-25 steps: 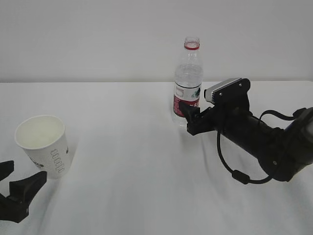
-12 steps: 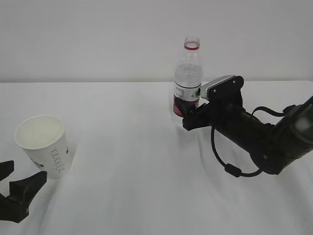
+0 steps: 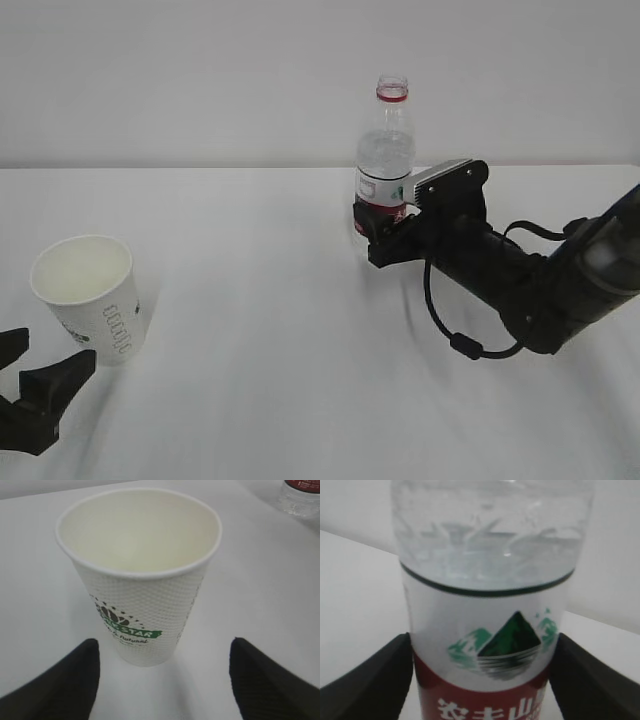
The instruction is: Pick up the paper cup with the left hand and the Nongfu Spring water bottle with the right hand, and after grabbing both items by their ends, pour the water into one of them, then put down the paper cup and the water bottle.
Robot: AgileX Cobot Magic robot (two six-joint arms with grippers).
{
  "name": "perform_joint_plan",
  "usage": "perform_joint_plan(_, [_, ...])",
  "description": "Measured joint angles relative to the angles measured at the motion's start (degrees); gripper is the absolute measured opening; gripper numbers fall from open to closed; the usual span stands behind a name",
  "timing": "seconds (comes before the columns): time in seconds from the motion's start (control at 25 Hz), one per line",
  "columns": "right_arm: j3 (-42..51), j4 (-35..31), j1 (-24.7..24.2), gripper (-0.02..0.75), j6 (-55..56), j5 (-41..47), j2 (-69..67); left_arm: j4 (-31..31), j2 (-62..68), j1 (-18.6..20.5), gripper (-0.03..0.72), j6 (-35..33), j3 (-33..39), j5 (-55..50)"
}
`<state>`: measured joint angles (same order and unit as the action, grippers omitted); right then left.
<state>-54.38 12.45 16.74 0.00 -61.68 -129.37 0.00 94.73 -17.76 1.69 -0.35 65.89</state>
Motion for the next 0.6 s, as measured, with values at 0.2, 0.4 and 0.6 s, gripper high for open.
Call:
perform_joint_plan(0.2, [-1.42, 0.21, 0.0, 0.629, 0.0, 0.09, -0.64, 0.0, 0.0, 0.0, 0.589, 0.0, 0.0, 0.0])
perform_joint_plan(0.4, [-2.03, 0.65, 0.0, 0.629, 0.0, 0.68, -0.64, 0.0, 0.0, 0.0, 0.589, 0.0, 0.0, 0.0])
perform_joint_plan(0.6, [-2.88, 1.45, 0.0, 0.615, 0.0, 1.36, -0.64, 0.0, 0.0, 0.0, 0.588, 0.0, 0.0, 0.0])
